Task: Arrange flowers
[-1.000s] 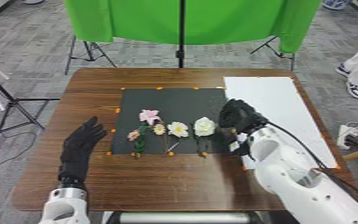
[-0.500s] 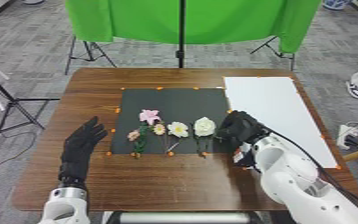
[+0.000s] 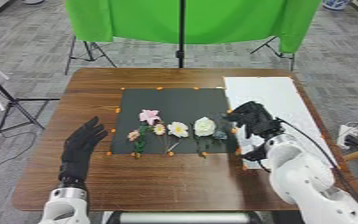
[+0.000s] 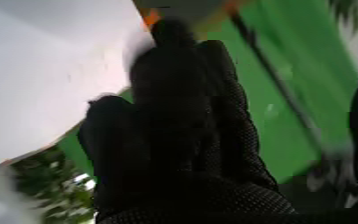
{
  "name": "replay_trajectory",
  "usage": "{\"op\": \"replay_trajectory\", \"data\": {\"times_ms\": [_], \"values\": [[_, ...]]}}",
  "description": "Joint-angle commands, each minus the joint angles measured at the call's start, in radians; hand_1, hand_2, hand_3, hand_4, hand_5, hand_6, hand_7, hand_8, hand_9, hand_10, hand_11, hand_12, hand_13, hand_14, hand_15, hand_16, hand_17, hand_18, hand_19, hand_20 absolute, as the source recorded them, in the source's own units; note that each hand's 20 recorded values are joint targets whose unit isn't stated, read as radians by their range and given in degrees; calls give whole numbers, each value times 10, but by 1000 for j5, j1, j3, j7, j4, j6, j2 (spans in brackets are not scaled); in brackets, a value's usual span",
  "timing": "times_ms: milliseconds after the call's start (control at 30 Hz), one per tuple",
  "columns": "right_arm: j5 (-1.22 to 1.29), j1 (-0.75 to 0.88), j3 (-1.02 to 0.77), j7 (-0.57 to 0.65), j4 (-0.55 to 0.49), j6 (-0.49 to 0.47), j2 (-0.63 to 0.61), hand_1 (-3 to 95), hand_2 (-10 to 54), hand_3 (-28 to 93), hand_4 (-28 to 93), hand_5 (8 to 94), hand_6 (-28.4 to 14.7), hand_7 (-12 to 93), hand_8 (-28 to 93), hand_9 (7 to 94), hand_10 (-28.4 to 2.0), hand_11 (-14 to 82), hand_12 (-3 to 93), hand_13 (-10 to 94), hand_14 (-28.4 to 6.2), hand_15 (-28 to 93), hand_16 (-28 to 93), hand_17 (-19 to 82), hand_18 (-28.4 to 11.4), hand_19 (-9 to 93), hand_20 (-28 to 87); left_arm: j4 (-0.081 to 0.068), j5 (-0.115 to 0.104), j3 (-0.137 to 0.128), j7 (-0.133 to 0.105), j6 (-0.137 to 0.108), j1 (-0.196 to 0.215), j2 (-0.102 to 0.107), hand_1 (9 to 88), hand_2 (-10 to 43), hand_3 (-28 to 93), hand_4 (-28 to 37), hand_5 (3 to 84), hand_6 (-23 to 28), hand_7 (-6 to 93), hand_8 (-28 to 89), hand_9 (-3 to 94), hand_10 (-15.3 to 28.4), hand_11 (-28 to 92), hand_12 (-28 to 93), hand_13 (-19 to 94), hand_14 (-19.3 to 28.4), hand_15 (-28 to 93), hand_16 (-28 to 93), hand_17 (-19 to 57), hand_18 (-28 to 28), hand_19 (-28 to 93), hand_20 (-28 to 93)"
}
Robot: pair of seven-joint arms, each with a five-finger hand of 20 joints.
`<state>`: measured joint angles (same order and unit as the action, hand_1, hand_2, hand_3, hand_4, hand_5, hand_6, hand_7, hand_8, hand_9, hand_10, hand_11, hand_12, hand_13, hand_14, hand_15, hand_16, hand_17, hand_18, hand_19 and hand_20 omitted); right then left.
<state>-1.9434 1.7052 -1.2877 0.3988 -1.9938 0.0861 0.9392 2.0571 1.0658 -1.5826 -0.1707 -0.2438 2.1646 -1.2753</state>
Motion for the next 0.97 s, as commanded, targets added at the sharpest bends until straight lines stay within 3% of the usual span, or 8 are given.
{"op": "replay_trajectory", "data": {"times_ms": [33, 100, 300, 433, 633, 800, 867, 967], "values": [[427, 207, -256, -477, -21, -14, 120, 151, -30, 708, -157, 590, -22, 147, -91, 584, -167, 110, 173, 454, -165, 195, 241, 187, -162, 374, 332, -7, 11, 3, 15, 23, 22, -10, 222, 52, 678, -283, 393, 62, 95, -56, 382, 133, 199, 110, 300, 171, 294, -27, 38, 118, 120, 174], [543, 254, -279, -598, -12, -8, 159, 132, -34, 746, -157, 549, -5, 148, -95, 515, -152, 70, 161, 335, -146, 93, 226, 129, -128, 153, 266, -4, 12, 1, 11, 26, 28, -12, 221, 52, 679, -283, 395, 62, 96, -56, 383, 132, 200, 110, 300, 172, 294, -27, 38, 118, 119, 174], [900, 367, -317, -673, -15, -90, 305, 46, -16, 802, -174, 378, 19, 109, -94, 392, -132, 36, 130, 253, -115, 38, 167, 127, -112, 47, 222, 4, 31, -10, 1, 67, 40, -17, 221, 51, 682, -283, 398, 61, 96, -57, 385, 133, 199, 109, 302, 173, 294, -28, 41, 117, 120, 175], [1020, 387, -303, -666, -1, -117, 326, 6, -6, 794, -182, 347, 20, 88, -89, 373, -130, 33, 122, 246, -112, 38, 149, 140, -126, 33, 221, -14, 77, -3, -88, 104, 21, -13, 226, 42, 686, -282, 407, 52, 99, -57, 388, 133, 198, 108, 303, 174, 292, -29, 49, 115, 120, 176], [922, 369, -296, -693, -5, -89, 319, -11, -9, 793, -190, 320, 30, 81, -86, 334, -118, 22, 114, 232, -113, 37, 138, 142, -150, 32, 218, -20, 65, 11, -208, 54, 2, -9, 235, 4, 717, -278, 421, 48, 108, -62, 390, 127, 189, 108, 306, 150, 258, -29, 93, 109, 128, 200], [983, 366, -289, -704, -26, -44, 313, -8, -11, 796, -188, 236, 31, 90, -85, 323, -111, 20, 110, 366, -137, 102, 130, 209, -177, 76, 232, -19, 56, 0, -207, 38, 3, -14, 236, 0, 714, -274, 397, 40, 102, -64, 394, 122, 181, 107, 383, 169, 299, -19, 126, 139, 212, 263], [990, 358, -292, -699, -34, -46, 308, 7, -1, 787, -183, 209, 24, 82, -82, 439, -125, 55, 115, 555, -148, 179, 138, 261, -177, 122, 281, -18, 66, -7, -205, 48, -1, -18, 234, 1, 711, -275, 393, 35, 93, -63, 480, 134, 209, 111, 452, 186, 349, -30, 109, 144, 237, 288], [938, 342, -284, -718, -43, -11, 298, 19, 10, 786, -176, 439, 20, 124, -99, 515, -135, 66, 126, 450, -143, 152, 139, 228, -162, 106, 292, -17, 74, -2, -219, 34, -4, -22, 233, 5, 709, -281, 466, 19, 115, -70, 553, 141, 235, 116, 434, 178, 328, -46, 74, 134, 148, 249]]}}
